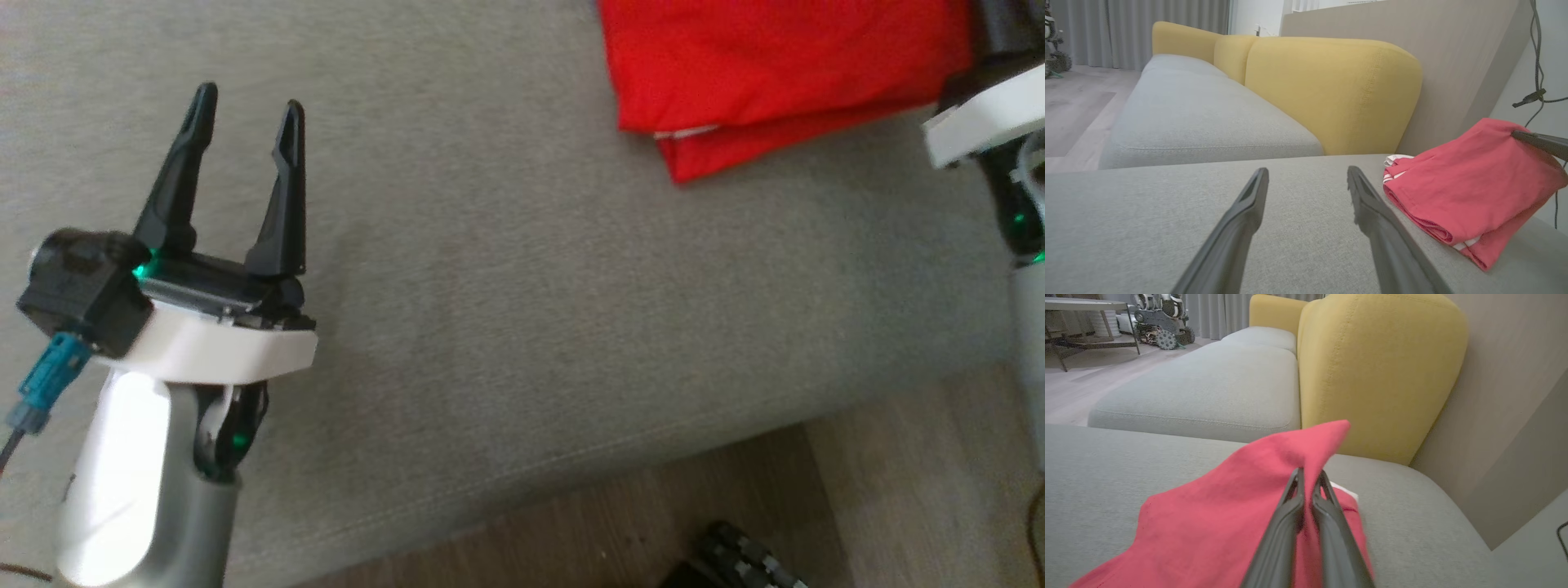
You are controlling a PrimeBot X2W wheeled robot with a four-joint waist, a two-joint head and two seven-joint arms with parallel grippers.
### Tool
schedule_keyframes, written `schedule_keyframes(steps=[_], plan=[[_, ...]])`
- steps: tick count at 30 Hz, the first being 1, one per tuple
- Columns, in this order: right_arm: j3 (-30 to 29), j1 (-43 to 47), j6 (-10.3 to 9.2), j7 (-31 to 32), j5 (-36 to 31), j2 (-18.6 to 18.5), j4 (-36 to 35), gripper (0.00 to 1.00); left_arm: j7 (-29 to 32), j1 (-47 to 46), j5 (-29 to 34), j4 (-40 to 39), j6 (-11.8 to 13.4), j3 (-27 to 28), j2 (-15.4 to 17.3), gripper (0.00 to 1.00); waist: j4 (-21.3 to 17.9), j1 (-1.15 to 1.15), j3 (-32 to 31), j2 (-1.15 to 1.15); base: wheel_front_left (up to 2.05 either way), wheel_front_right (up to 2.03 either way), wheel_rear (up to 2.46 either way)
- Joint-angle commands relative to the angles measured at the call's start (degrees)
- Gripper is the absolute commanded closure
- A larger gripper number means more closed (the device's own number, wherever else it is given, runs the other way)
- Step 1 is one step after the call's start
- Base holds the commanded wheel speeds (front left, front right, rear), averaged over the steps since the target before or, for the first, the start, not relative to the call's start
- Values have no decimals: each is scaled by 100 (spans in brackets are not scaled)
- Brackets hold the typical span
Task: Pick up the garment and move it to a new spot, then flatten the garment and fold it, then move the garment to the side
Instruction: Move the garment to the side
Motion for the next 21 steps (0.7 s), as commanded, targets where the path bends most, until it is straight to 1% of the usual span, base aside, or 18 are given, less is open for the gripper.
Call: schedule_keyframes(steps=[1, 4, 7, 15, 16, 17, 21], plan=[[-46, -116, 35, -94, 41, -101, -133, 100, -28, -149, 41, -222, 0, 122, 165, 0, -286, -1, 274, 0, 0, 0, 0], [-189, -181, 35, -234, 40, -114, 80, 100, -28, -212, 54, -197, 0, 45, 308, 0, -466, -1, 400, 0, 0, 0, 0], [-236, -216, 35, -401, 26, -50, 285, 100, -28, -212, 65, -164, 0, -45, 404, 0, -603, -1, 454, 0, 0, 0, 0], [-266, -278, 35, -730, -15, 200, 750, 100, -28, -138, 72, -162, 0, -62, 525, 0, -756, -1, 486, 0, 0, 0, 0], [-268, -291, 35, -763, -22, 221, 799, 27, -28, -136, 70, -159, 0, -61, 538, 0, -758, -1, 486, 0, 0, 0, 0], [-273, -301, 35, -799, -9, 243, 841, 0, -28, -137, 65, -153, 0, -59, 548, 0, -754, -1, 482, 0, 0, 0, 0], [-298, -306, 35, -896, -36, 245, 952, 0, -28, -149, 30, -117, 0, -26, 501, 0, -664, -1, 389, 0, 0, 0, 0]])
